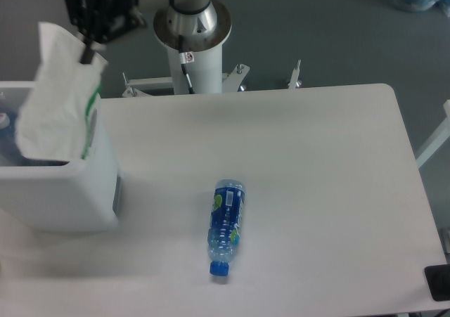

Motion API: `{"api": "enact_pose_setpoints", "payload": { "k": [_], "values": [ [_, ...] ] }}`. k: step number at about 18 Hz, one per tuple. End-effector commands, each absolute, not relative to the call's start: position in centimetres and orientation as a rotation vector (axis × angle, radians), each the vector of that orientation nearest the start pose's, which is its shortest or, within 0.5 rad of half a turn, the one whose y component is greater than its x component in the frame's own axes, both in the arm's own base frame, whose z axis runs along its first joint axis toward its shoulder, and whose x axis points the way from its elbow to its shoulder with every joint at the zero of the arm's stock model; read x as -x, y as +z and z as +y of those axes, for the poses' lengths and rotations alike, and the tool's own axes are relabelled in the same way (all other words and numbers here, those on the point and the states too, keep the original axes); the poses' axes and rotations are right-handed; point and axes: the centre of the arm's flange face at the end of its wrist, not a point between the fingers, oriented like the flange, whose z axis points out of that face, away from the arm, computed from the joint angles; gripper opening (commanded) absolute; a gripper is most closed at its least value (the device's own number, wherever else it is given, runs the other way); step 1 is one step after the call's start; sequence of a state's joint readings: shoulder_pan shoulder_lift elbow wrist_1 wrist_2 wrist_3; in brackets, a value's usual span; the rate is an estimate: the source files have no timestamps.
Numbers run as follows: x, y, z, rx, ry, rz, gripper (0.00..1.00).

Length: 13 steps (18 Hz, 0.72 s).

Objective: Place the trash in the trash can
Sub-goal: 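Carry the bag over the white trash bin and lower it in, then open the gripper to release the bag into the bin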

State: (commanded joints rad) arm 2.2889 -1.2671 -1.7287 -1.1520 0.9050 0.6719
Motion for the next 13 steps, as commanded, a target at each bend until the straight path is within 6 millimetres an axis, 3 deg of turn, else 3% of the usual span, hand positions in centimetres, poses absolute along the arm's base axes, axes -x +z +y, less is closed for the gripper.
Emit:
{"api": "enact_pose_setpoints", "payload": {
  "k": [5,13],
  "values": [
    [9.3,57.5,41.9,2.33,-0.213,0.266,0.0],
    [9.3,55.0,44.0,2.352,-0.268,0.302,0.0]
  ]
}}
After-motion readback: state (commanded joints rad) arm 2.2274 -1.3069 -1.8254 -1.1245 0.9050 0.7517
